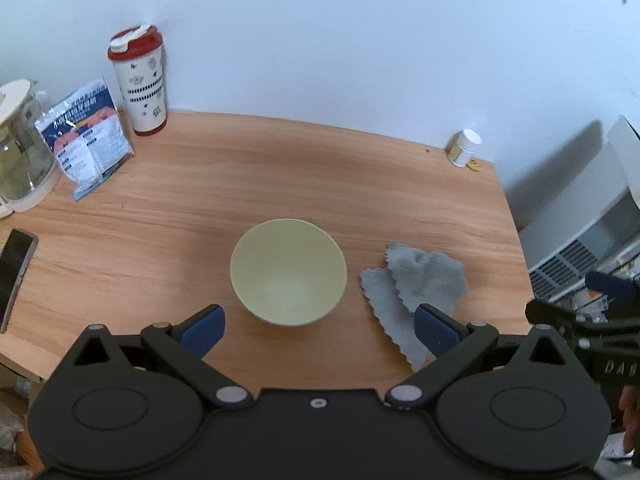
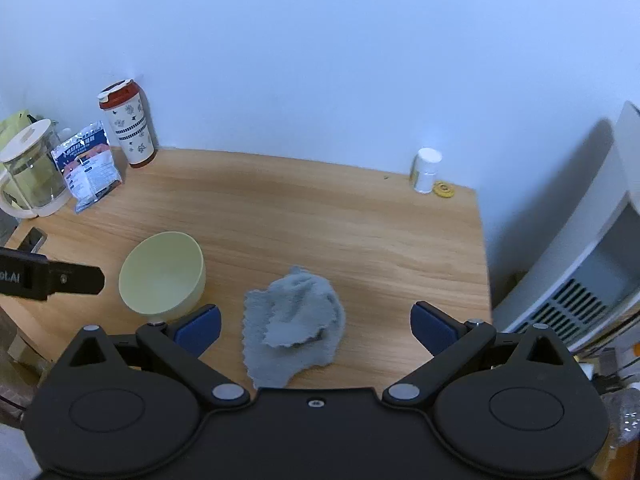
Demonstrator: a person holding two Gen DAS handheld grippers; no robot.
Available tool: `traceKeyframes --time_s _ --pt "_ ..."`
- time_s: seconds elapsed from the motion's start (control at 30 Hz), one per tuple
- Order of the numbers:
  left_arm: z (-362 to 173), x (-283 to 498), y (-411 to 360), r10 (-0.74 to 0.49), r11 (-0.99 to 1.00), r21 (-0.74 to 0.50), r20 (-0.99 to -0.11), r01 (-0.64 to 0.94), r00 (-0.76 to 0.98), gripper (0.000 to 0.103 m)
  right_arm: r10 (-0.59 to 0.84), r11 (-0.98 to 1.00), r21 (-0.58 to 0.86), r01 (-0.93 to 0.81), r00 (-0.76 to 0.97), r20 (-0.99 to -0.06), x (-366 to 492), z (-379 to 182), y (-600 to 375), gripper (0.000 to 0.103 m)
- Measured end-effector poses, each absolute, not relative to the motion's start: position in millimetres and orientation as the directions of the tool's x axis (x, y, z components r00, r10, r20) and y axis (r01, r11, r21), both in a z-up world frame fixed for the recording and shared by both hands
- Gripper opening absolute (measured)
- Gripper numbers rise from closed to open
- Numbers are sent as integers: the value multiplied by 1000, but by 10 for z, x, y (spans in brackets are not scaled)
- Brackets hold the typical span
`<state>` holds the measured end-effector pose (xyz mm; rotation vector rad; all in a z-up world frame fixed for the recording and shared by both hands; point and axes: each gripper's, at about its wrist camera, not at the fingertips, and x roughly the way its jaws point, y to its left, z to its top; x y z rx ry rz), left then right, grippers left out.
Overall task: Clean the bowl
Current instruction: 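Drop the grey cloth beside the bowl with the right tool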
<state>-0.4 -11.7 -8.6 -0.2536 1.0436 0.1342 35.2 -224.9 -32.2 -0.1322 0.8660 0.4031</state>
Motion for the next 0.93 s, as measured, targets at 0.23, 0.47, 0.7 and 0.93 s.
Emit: traceKeyframes --time_s 0.23,0.47,0.7,0.93 --pt "109 -174 -332 8 958 -136 -866 -252 501 102 373 883 99 -459 558 -741 241 -106 -2386 103" --pt "228 -246 -535 62 959 -89 -860 -270 506 103 392 874 110 -473 554 -734 218 -17 -2454 103" --pt "240 -220 -566 78 956 -78 -862 -284 500 103 374 872 104 -478 515 -772 209 -153 -2454 103" --pt "205 -186 -537 76 952 -80 -873 -295 481 102 374 870 89 -486 529 -762 218 -126 -2431 103"
